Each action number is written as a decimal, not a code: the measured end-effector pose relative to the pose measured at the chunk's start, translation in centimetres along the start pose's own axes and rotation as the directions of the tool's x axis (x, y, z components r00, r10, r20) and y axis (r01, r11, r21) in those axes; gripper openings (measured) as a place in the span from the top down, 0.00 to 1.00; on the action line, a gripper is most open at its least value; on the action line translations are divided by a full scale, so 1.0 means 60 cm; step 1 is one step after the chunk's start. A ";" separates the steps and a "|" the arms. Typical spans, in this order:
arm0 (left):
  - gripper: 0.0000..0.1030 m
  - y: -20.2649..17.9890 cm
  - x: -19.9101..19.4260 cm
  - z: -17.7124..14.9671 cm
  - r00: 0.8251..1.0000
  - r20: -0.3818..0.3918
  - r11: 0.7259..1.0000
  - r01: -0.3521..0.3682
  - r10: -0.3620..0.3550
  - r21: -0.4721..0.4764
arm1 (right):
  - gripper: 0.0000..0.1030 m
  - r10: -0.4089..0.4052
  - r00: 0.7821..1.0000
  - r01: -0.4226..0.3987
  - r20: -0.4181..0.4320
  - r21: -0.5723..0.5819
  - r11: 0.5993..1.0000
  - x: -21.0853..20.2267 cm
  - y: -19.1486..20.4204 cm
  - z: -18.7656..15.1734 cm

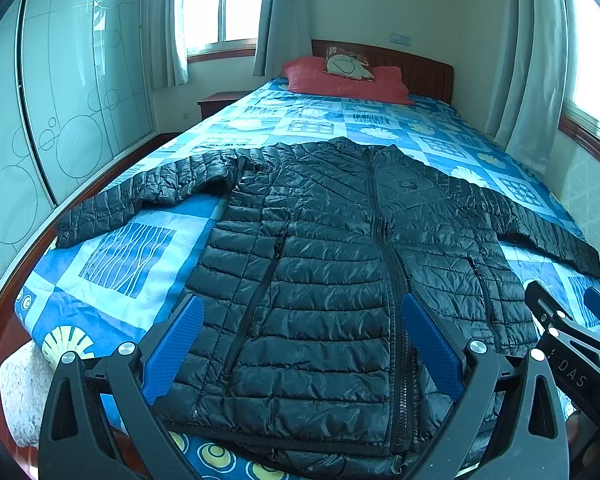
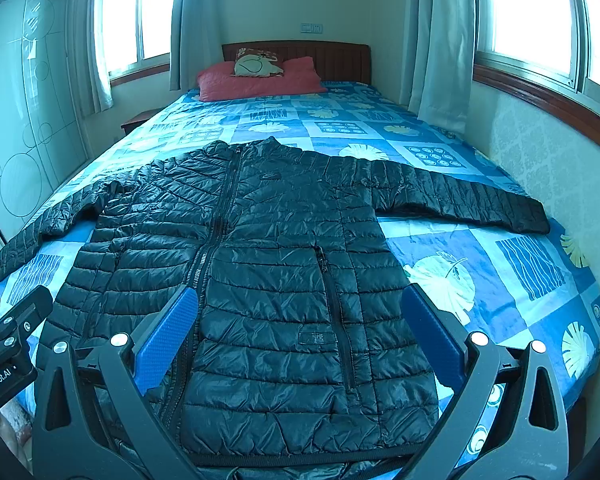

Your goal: Fold large clothes

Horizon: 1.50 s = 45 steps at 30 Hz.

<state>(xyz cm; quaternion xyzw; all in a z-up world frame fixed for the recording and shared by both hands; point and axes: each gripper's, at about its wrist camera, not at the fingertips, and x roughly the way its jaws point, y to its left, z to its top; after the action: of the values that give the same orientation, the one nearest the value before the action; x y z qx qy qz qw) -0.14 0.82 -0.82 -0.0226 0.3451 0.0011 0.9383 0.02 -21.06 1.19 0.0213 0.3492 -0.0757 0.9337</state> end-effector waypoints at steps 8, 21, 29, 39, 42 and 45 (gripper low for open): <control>0.05 0.002 0.001 -0.004 1.000 -0.001 1.000 -0.002 0.002 0.000 | 0.02 -0.001 1.000 0.001 0.000 0.000 1.000 -0.001 0.003 -0.002; 0.05 0.004 0.005 -0.007 1.000 -0.004 1.000 -0.003 0.003 0.000 | 0.02 0.000 1.000 0.000 -0.002 -0.001 1.000 0.000 0.004 -0.002; 0.05 0.004 0.008 -0.009 1.000 -0.007 1.000 -0.005 0.005 -0.001 | 0.02 0.001 1.000 -0.001 -0.002 -0.002 1.000 0.001 0.007 -0.004; 0.05 0.015 0.021 -0.006 1.000 -0.014 1.000 -0.003 0.003 -0.014 | 0.02 0.027 1.000 -0.027 -0.014 0.020 0.999 0.015 0.006 -0.009; 0.05 0.042 0.039 0.003 0.999 -0.011 0.998 -0.046 0.045 -0.047 | 0.02 0.043 0.999 -0.041 -0.014 0.071 0.997 0.033 -0.024 -0.002; 0.05 0.084 0.070 0.013 0.994 -0.024 0.990 -0.106 0.104 -0.089 | 0.02 0.026 1.000 -0.026 0.001 0.130 0.991 0.059 -0.062 0.008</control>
<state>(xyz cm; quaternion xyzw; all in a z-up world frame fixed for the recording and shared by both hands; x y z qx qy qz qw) 3.46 5.81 -3.12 -0.0467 0.3545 0.0657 0.9316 2.37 -25.20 -0.70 0.0869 0.3438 -0.0860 0.9311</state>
